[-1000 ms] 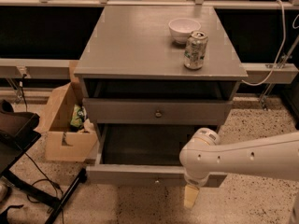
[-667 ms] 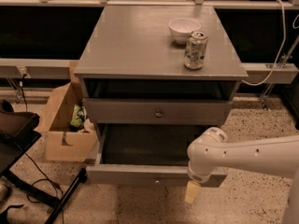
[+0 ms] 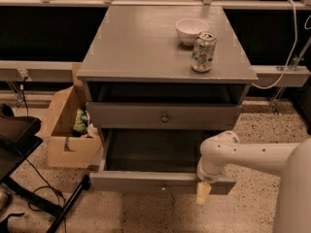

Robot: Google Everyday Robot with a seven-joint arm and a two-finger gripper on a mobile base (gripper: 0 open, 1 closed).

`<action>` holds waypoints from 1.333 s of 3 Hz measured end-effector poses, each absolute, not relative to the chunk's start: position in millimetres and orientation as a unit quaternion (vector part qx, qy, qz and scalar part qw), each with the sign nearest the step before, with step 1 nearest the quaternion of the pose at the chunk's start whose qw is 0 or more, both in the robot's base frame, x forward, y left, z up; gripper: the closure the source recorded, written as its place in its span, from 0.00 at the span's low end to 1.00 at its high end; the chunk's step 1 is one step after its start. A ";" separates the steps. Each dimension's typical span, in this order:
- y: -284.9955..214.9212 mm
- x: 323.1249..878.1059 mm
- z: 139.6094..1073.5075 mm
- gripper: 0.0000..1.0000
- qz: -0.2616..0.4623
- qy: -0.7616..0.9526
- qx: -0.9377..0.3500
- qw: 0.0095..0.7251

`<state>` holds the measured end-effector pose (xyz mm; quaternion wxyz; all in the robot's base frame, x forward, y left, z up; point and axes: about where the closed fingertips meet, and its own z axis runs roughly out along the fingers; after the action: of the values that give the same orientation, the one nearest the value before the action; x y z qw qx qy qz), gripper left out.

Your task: Open middle drawer

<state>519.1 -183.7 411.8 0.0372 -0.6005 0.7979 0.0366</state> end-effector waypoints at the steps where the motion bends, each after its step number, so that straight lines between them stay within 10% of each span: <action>1: -186.0 515.3 386.8 0.27 0.047 0.790 -0.612 0.011; 4: -174.3 464.7 411.2 0.96 0.019 0.784 -0.619 -0.040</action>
Offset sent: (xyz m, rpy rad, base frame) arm -0.1135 -0.0024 -0.0051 -0.1667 0.1975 0.0177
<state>464.7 -174.3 411.2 -0.0397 -0.6194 0.7839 0.0188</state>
